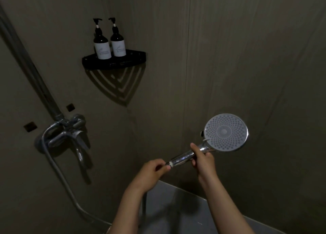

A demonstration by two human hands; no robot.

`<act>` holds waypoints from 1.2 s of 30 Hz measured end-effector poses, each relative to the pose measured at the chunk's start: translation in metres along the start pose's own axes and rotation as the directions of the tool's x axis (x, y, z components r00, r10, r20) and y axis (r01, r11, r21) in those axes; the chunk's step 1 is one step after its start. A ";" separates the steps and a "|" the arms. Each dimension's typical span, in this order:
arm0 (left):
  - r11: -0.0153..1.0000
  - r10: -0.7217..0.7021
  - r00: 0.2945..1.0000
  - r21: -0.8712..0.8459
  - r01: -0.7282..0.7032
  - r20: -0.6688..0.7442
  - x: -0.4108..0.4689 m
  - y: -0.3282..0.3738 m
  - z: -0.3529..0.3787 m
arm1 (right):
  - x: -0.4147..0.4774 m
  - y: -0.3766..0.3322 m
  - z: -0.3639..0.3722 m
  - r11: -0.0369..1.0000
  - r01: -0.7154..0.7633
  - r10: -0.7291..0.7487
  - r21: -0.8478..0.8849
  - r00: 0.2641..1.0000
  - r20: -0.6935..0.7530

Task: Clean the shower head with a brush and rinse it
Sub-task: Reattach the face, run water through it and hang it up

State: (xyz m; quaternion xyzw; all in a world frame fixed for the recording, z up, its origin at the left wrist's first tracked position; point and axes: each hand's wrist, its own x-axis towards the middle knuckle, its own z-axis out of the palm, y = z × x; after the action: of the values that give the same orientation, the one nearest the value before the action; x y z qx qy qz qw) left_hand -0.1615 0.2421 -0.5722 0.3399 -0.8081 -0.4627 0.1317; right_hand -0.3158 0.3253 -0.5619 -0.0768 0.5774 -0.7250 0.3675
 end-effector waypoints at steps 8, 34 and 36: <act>0.990 0.105 0.978 -0.070 -0.119 -0.181 -0.001 0.005 0.007 | 0.000 -0.005 0.003 1.000 0.016 -0.016 0.010 1.000 -0.023; 0.982 0.126 0.957 -0.107 -0.158 -0.261 -0.005 0.020 0.009 | -0.004 -0.010 -0.001 0.999 0.021 -0.019 0.030 0.997 -0.072; 0.988 0.078 0.971 -0.116 -0.106 -0.224 -0.006 0.021 0.010 | -0.006 -0.011 -0.002 0.999 0.028 -0.026 0.026 0.997 -0.069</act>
State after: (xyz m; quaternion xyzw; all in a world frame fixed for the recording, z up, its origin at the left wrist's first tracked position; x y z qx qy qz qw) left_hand -0.1715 0.2599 -0.5597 0.3417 -0.7724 -0.4664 0.2627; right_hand -0.3173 0.3314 -0.5504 -0.0546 0.5788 -0.7399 0.3385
